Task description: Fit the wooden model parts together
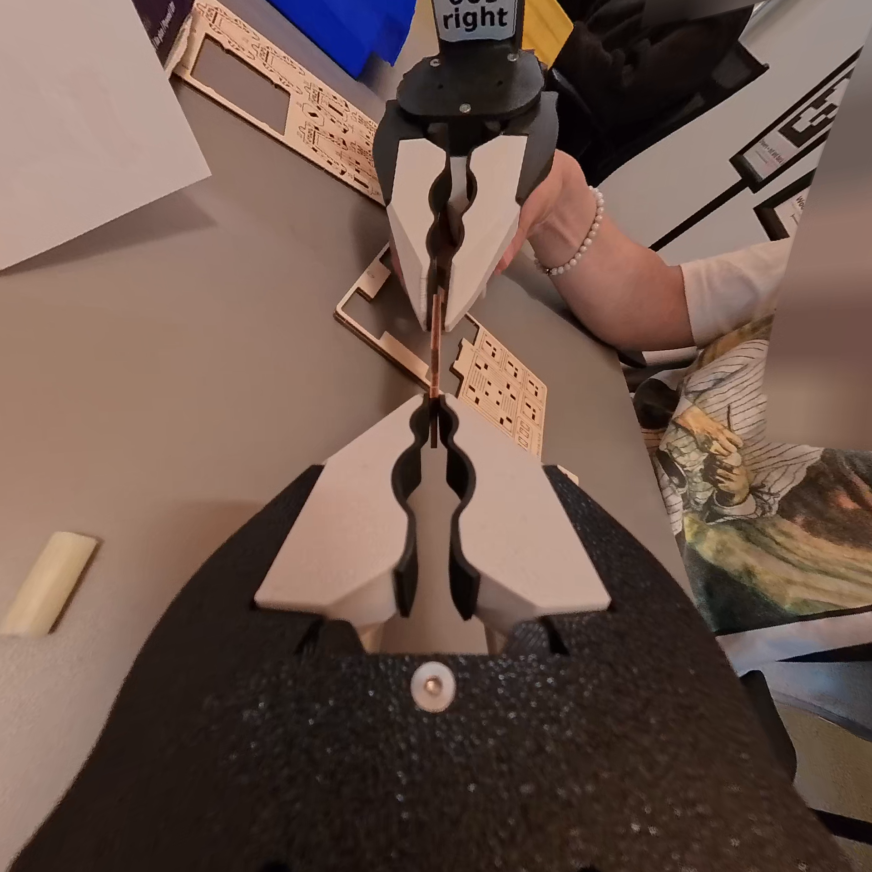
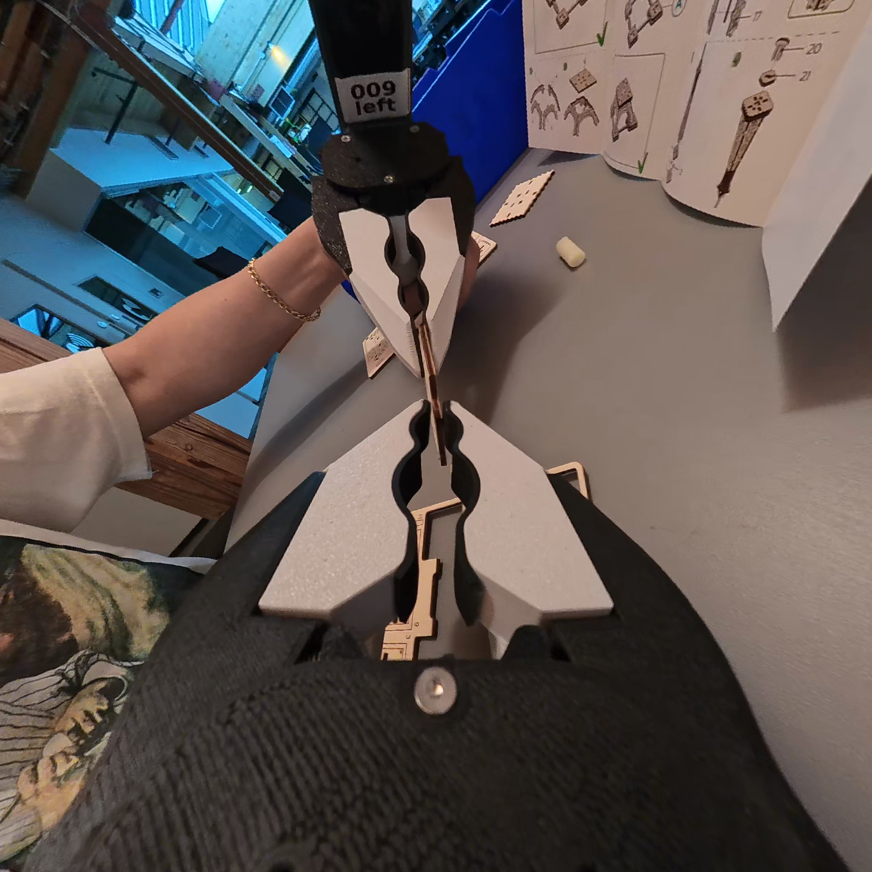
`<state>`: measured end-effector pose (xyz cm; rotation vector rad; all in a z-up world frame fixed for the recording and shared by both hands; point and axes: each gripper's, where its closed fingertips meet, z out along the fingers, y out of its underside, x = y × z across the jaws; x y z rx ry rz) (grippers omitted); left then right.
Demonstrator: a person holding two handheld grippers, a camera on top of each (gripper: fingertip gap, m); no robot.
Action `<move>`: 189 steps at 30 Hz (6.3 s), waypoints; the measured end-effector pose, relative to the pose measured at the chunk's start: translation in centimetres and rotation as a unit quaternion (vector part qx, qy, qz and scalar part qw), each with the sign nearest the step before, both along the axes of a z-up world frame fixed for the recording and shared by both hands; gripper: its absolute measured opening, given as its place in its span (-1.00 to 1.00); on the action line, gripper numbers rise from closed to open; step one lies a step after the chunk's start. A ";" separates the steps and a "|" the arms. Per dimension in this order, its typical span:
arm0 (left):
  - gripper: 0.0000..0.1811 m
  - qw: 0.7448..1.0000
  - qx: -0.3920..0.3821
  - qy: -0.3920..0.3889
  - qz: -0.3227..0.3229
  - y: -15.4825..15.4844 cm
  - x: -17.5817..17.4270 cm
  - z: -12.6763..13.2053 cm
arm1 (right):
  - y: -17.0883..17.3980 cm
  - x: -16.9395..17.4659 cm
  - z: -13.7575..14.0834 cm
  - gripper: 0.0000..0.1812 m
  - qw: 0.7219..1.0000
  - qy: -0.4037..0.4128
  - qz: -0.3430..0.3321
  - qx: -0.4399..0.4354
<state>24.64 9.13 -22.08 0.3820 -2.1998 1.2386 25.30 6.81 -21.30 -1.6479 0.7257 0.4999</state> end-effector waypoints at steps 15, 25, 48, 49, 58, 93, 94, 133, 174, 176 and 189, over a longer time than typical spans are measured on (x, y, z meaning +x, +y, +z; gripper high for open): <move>-0.60 0.945 0.113 -0.298 0.073 0.6 1.6 -1.8 | -0.9 2.4 -2.6 -1.00 0.992 0.021 -0.090 -0.085; -0.51 0.867 0.226 -0.441 -0.058 -1.5 -1.5 -4.2 | -1.2 2.8 -2.9 -0.99 0.991 0.076 -0.096 -0.059; -0.46 0.876 0.240 -0.246 0.339 0.1 3.1 -2.3 | -1.5 3.2 -2.7 -0.99 0.990 0.079 -0.110 -0.049; -0.39 0.885 0.231 -0.206 0.347 -0.2 2.4 -2.9 | -1.5 3.2 -2.8 -0.99 0.989 0.079 -0.111 -0.049; -0.22 0.839 0.253 -0.220 0.429 0.4 4.5 -4.3 | -1.5 3.2 -2.8 -0.99 0.989 0.080 -0.112 -0.049; -0.25 0.800 0.328 -0.235 0.444 1.3 4.3 -4.3 | -1.7 3.4 -2.8 -0.99 0.988 0.082 -0.119 -0.050; -0.26 0.802 0.324 -0.230 0.445 1.2 4.3 -4.3 | -1.7 3.4 -2.8 -0.99 0.988 0.082 -0.119 -0.050; 0.44 0.633 0.238 -0.736 -0.026 -3.9 6.8 0.7 | -1.7 3.5 -2.9 -0.99 0.987 0.083 -0.124 -0.051; 0.17 0.618 0.225 -0.724 -0.211 -5.5 5.3 -1.3 | -1.7 3.5 -3.0 -0.99 0.987 0.083 -0.122 -0.057; 0.21 0.622 0.234 -0.711 -0.229 -5.8 5.5 -1.4 | -1.7 3.5 -3.0 -0.99 0.987 0.083 -0.122 -0.057; 0.05 0.664 0.237 -0.645 -0.294 -5.7 5.3 -2.7 | -1.7 3.5 -3.1 -0.99 0.987 0.085 -0.124 -0.059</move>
